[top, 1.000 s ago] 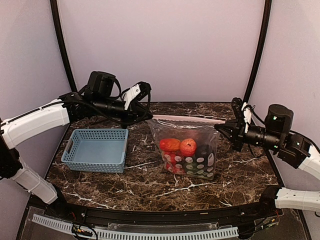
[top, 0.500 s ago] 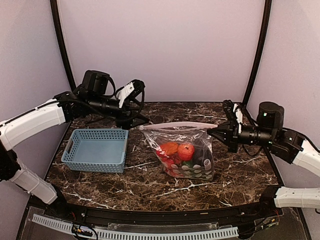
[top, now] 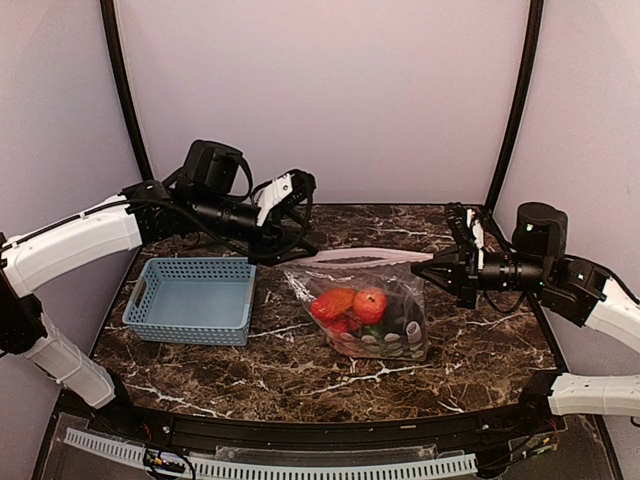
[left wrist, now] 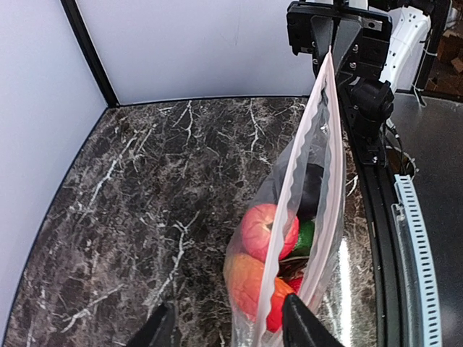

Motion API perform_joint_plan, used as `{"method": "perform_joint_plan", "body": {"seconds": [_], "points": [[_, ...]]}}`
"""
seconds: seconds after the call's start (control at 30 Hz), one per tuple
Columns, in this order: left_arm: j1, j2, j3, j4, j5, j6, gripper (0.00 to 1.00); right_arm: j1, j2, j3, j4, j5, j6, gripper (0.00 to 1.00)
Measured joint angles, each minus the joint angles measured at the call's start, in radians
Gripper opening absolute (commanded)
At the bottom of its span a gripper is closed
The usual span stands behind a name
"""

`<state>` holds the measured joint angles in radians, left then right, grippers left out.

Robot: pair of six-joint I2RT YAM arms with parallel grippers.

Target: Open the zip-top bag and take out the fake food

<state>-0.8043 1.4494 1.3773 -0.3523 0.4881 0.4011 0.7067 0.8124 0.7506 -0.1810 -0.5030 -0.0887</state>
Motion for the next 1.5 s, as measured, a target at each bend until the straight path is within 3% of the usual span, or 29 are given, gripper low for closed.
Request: {"method": "perform_joint_plan", "body": {"seconds": [0.47, 0.7, 0.9, 1.33, 1.37, 1.43, 1.5], "points": [[-0.024, 0.064, 0.044, -0.061, 0.0, 0.035, 0.3, 0.0, -0.001, 0.005, -0.004, -0.032, 0.001, 0.0], [-0.059, 0.092, 0.095, -0.094, -0.01, 0.068, 0.08, 0.003, 0.011, 0.005, 0.0, -0.066, 0.006, 0.0], [-0.073, 0.105, 0.1, -0.115, -0.015, 0.087, 0.2, 0.006, 0.017, 0.005, 0.0, -0.081, 0.015, 0.0], [-0.117, 0.127, 0.115, -0.124, -0.024, 0.111, 0.01, 0.029, 0.05, 0.005, 0.023, -0.132, 0.027, 0.0], [-0.119, 0.127, 0.115, -0.128, -0.027, 0.112, 0.01, 0.029, 0.05, 0.005, 0.024, -0.135, 0.028, 0.03], [-0.121, 0.127, 0.115, -0.13, -0.035, 0.113, 0.01, 0.03, 0.053, 0.005, 0.024, -0.142, 0.035, 0.41], [-0.122, 0.126, 0.114, -0.129, -0.049, 0.114, 0.01, 0.031, 0.054, 0.003, 0.028, -0.148, 0.048, 0.57]]}}
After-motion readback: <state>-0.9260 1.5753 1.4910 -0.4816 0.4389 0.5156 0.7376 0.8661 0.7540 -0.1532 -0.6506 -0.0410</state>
